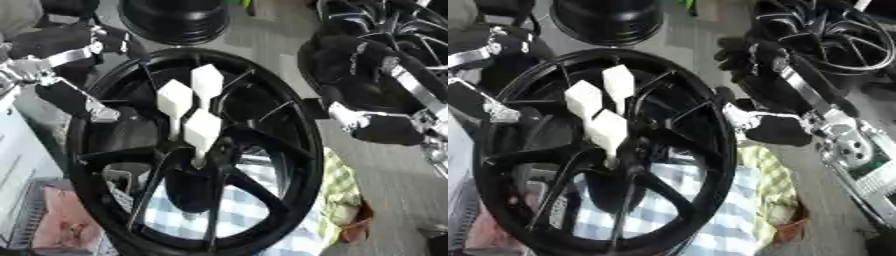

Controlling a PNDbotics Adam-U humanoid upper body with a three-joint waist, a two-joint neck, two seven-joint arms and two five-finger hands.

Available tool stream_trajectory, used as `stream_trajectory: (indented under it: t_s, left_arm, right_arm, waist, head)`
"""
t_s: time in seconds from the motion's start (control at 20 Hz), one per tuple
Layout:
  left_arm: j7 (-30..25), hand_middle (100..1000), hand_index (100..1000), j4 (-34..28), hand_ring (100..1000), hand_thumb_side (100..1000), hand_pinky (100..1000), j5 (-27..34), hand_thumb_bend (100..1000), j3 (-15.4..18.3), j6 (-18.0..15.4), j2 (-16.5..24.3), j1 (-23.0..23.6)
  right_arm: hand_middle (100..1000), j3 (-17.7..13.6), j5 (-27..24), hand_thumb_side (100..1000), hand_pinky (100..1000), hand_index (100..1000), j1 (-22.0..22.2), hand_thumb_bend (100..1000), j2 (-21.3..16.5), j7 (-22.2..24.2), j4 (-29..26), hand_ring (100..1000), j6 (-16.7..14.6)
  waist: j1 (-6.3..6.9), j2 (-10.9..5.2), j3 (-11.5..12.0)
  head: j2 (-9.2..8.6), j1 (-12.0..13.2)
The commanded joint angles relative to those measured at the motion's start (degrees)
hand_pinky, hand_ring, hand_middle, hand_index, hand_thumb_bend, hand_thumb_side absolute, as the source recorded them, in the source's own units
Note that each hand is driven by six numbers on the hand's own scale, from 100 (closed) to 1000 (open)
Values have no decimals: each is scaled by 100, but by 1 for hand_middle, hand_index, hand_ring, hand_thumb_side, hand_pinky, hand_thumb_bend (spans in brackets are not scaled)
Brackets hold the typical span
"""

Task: Pull the pin out of the wheel hub.

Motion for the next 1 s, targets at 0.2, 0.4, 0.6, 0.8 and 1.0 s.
stream_trajectory:
  t_s: [0.2,0.4,0.6,0.8,1.0]
  left_arm:
    - [-90,763,843,427,773,478,784,-229,506,45,-179,-48,-319]
    - [-128,756,839,627,771,467,782,-276,502,38,-243,-139,-433]
    - [-212,754,839,764,770,456,779,-238,495,12,-265,-208,-495]
    - [-343,753,842,883,765,446,774,-120,504,-6,-215,-267,-537]
    - [-598,740,834,929,756,412,770,65,480,-70,-188,-316,-548]
  right_arm:
    - [767,-29,-82,270,672,907,-63,117,-60,18,-60,774,-8]
    - [768,-10,-111,271,672,907,-68,115,-54,28,-63,774,-9]
    - [768,-5,-125,271,673,908,-74,113,-54,45,-66,774,-3]
    - [768,-6,-128,272,673,908,-67,111,-52,49,-65,774,-3]
    - [768,-3,-127,272,673,908,-72,108,-42,53,-62,775,-9]
  waist:
    - [36,-67,-16]
    - [25,-65,-22]
    - [17,-74,-27]
    - [18,-79,-29]
    - [19,-79,-34]
  head:
    - [-84,-25]
    - [-112,-32]
    - [-131,-27]
    - [-164,-31]
    - [-187,-39]
